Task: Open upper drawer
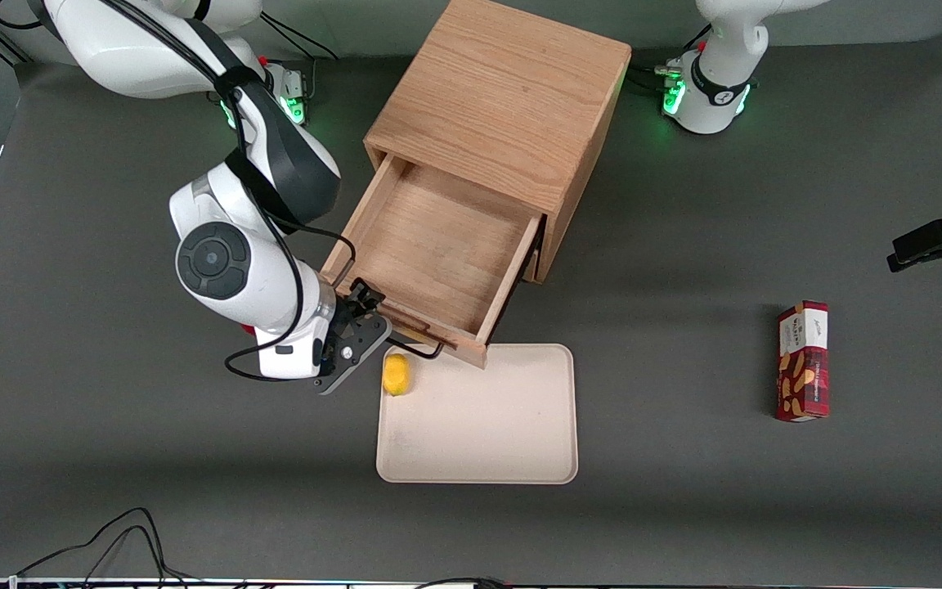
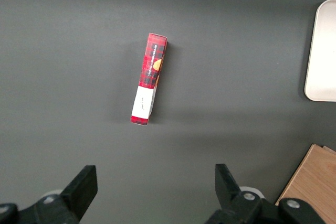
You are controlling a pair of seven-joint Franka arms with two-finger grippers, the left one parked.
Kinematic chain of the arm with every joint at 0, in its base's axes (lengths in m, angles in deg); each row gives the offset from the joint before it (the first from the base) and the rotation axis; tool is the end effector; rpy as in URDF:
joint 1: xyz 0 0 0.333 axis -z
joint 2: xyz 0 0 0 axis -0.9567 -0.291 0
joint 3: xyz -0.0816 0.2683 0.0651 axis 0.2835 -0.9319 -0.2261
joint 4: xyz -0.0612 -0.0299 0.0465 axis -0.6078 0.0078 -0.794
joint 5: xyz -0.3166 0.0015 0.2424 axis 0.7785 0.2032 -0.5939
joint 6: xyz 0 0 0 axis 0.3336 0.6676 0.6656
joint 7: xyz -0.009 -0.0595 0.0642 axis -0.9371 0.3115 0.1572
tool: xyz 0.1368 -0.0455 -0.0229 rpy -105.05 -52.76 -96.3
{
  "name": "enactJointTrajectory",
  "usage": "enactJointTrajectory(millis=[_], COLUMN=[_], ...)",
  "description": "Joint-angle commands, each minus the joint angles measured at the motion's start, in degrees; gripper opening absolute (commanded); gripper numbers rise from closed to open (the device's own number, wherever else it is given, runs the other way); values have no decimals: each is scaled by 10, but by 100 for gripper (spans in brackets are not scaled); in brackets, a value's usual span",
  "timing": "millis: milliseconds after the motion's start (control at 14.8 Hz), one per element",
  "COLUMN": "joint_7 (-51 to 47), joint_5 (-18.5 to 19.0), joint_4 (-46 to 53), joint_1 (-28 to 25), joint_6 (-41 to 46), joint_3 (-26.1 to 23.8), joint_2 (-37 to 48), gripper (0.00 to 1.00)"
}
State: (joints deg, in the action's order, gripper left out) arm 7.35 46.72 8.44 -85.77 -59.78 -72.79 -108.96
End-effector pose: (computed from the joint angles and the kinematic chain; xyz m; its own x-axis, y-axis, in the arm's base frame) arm 0.6227 0.3170 0.3815 0.7361 0.6768 -0.0131 0.6711 -0.7321 -0.1166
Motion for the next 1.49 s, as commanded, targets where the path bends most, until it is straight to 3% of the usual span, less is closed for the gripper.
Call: enactJointTrajectory(millis=[0, 203, 473, 676, 879, 1420], joint_7=[-13, -10, -12, -22, -38, -70], joint_5=[-2, -2, -2, -13, -58, -64], joint_4=[-5, -22, -135, -290, -403, -321], joint_1=[5, 25, 69, 131, 180, 261], joint_6=[58, 113, 110, 40, -5, 25], joint_3=[3, 3, 3, 0, 0, 11], joint_2=[35, 78, 194, 329, 437, 417], gripper=[100, 100, 100, 100, 100, 100])
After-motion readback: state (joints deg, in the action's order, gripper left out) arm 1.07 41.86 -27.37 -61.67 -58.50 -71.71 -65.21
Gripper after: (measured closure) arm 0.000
